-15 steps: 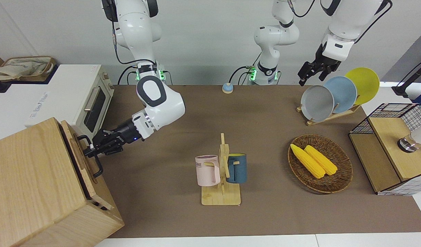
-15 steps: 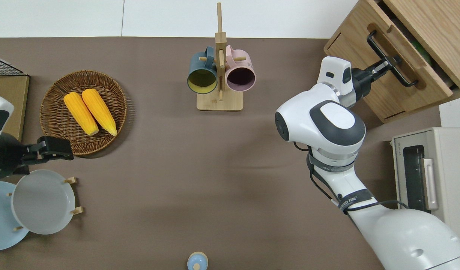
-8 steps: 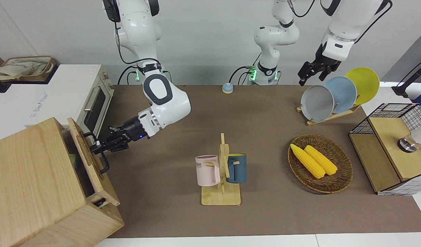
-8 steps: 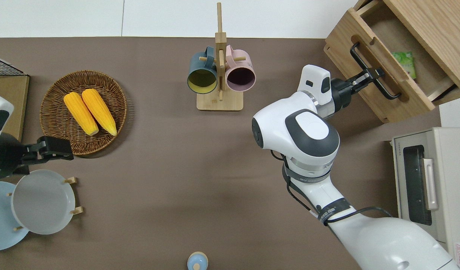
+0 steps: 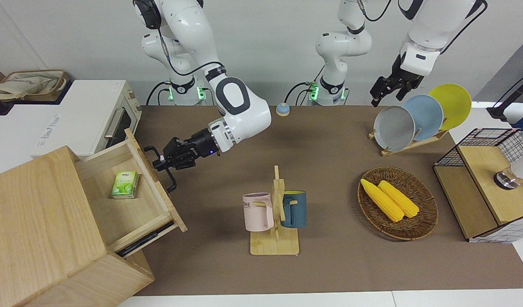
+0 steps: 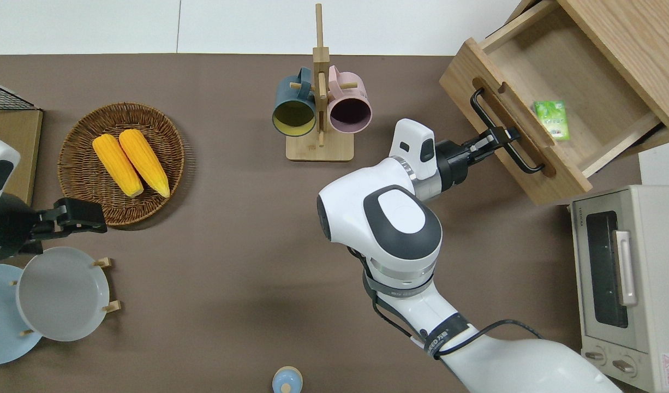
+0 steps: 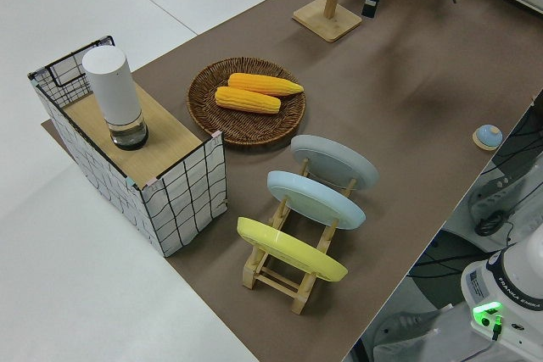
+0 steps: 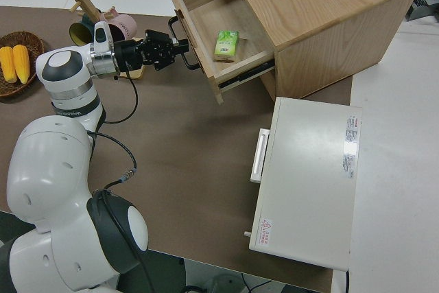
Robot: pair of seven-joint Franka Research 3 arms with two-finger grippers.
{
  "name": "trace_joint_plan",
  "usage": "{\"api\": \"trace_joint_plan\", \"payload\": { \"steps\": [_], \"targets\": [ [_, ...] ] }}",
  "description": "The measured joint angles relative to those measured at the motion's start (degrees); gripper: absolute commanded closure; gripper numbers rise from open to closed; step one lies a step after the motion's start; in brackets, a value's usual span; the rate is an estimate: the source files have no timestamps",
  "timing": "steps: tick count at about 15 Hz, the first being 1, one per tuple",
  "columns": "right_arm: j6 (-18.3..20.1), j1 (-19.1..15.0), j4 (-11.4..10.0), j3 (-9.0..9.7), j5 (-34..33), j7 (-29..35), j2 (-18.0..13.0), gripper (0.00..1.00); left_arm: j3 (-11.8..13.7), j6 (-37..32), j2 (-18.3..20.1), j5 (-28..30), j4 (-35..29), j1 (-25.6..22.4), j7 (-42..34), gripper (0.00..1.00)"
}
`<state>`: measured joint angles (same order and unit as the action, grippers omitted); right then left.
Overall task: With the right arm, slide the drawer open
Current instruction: 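Pull the drawer handle toward the robot with the right gripper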
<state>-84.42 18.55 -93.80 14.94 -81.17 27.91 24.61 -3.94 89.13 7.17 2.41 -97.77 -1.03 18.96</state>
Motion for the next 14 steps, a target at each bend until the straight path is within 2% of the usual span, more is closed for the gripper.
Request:
{"api": "trace_joint_plan", "payload": {
  "steps": [4,10,12,14],
  "targets": [
    [3.8,0.5,0.7,3.48,1.8,0.0,0.0,1.0,0.0,0.0,0.0,0.0,0.0,0.0,0.0,0.01],
    [8.4,1.4,1.1,7.54,3.7,0.2,0.1,1.0,0.0,0.0,0.0,0.0,0.0,0.0,0.0,0.01],
    [9.5,1.6,1.6,8.68,4.0,0.3,0.3,1.0,0.0,0.0,0.0,0.0,0.0,0.0,0.0,0.01],
    [10.3,2.0,2.1,9.01,5.1,0.3,0.4,1.0,0.0,0.0,0.0,0.0,0.0,0.0,0.0,0.01]
  ]
}}
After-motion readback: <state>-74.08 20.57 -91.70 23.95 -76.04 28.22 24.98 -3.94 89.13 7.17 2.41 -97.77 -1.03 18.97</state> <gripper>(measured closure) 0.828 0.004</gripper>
